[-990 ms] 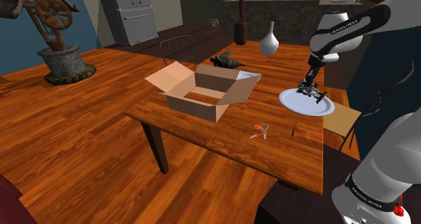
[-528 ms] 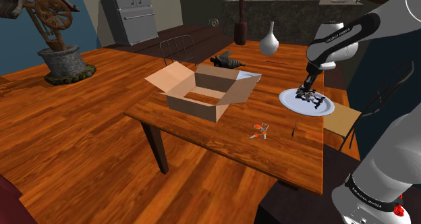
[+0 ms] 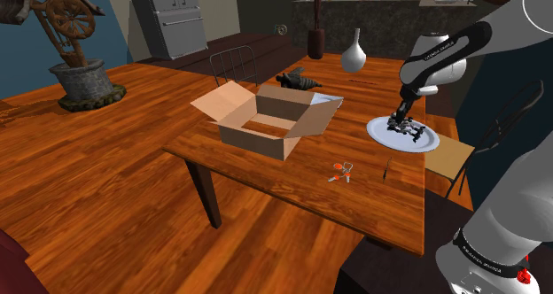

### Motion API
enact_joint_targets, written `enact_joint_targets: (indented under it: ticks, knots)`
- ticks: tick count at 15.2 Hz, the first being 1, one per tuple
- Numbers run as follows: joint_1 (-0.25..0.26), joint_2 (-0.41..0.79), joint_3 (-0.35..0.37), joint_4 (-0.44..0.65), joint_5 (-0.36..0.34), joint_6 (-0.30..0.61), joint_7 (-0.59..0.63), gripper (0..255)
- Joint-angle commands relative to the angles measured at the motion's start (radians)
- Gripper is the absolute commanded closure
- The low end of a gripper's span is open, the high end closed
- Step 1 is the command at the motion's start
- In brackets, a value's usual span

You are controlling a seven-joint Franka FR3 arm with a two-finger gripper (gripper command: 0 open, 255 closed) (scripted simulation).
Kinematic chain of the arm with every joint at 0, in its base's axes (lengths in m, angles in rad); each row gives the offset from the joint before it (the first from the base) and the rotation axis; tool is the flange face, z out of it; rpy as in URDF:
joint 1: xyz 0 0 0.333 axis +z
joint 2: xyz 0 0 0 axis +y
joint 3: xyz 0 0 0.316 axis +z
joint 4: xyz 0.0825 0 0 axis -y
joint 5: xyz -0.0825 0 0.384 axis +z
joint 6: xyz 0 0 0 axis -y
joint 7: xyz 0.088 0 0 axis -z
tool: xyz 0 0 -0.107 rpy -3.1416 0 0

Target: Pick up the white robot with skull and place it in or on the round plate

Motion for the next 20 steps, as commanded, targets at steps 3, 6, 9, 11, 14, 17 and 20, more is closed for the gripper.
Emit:
enact_joint_targets:
  ticks: [3, 6, 9, 11, 14, 17, 20]
  knots:
    - [-0.004, 0.006, -0.002, -0.008, -0.002, -0.009, 0.003, 0]
    - [-0.005, 0.01, -0.006, -0.003, 0.002, -0.009, -0.005, 0]
    - [-0.008, -0.026, 0.003, -0.001, -0.021, -0.044, 0.014, 0]
    - [-0.013, -0.084, 0.021, 0.022, -0.05, -0.12, 0.037, 0]
    - [-0.016, -0.104, 0.029, 0.032, -0.057, -0.15, 0.043, 0]
    - [-0.016, -0.104, 0.029, 0.032, -0.057, -0.15, 0.043, 0]
    - [-0.016, -0.104, 0.029, 0.032, -0.057, -0.15, 0.043, 0]
